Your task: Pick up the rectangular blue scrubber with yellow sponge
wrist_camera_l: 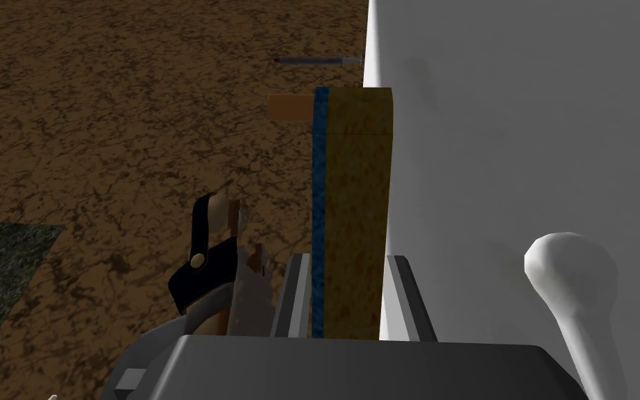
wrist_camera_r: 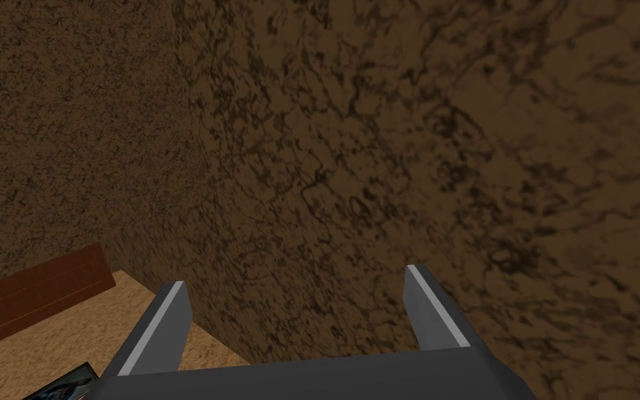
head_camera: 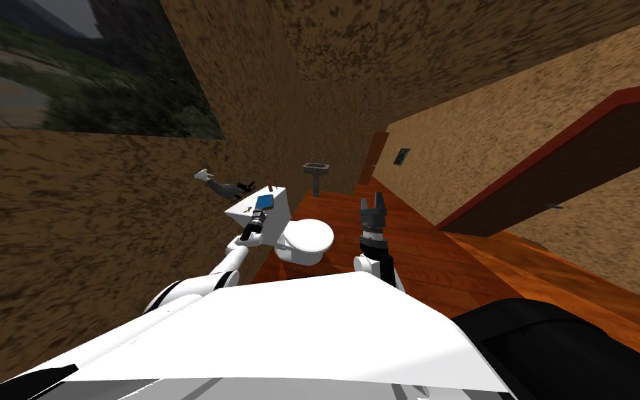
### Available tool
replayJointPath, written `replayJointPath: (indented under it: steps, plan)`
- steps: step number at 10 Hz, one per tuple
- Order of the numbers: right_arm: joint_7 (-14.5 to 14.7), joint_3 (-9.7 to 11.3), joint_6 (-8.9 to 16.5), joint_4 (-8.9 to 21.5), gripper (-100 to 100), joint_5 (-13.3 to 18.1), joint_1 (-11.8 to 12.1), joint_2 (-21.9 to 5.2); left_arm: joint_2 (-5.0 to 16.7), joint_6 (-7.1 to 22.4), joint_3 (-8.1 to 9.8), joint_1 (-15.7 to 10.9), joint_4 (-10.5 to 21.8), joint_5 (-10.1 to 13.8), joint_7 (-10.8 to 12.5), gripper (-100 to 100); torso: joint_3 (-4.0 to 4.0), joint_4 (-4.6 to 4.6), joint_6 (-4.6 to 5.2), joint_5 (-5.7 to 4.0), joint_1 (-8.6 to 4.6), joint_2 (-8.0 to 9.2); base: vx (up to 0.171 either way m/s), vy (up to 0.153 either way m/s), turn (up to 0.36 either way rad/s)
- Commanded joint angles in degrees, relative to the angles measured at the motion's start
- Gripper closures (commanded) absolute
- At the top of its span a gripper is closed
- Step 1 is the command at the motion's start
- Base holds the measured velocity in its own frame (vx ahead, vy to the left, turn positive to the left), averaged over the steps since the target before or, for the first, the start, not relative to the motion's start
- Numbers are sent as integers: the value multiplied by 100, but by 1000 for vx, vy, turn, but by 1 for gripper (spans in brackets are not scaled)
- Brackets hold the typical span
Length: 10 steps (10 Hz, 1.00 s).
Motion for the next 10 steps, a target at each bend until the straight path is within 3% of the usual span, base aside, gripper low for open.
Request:
replayJointPath:
  steps: [1,2,4,5,6,8,9,10]
  plan:
    - [0,0,0,0,0,0,0,0,2,28,-9,112,-269,4,12,100,0,0,0,0,0,0,8,2,17]
    - [0,0,0,0,0,0,0,0,-180,191,30,403,-521,89,-113,100,6,4,-2,-2,-1,9,51,25,-168]
    - [0,0,0,0,0,0,0,0,-180,191,30,756,-1025,89,-113,100,-15,-15,17,13,4,-17,49,30,-65]
    - [0,0,0,0,0,0,0,0,-362,354,70,1009,-1322,173,-237,100,-15,-15,13,11,0,-15,72,33,-168]
    - [0,0,0,0,0,0,0,0,-362,354,70,1219,-1562,173,-237,100,-27,-25,33,21,-1,-29,69,37,-111]
    - [0,0,0,0,0,0,0,0,-362,354,70,1400,-1831,173,-237,100,-43,-46,23,32,0,-40,18,4,2]
    - [0,0,0,0,0,0,0,0,-544,516,109,1612,-1986,258,-362,100,-39,-45,21,31,0,-32,49,25,-170]
    - [0,0,0,0,0,0,-1,0,-544,516,109,1730,-2095,258,-362,100,-53,-58,43,45,6,-50,64,44,-107]
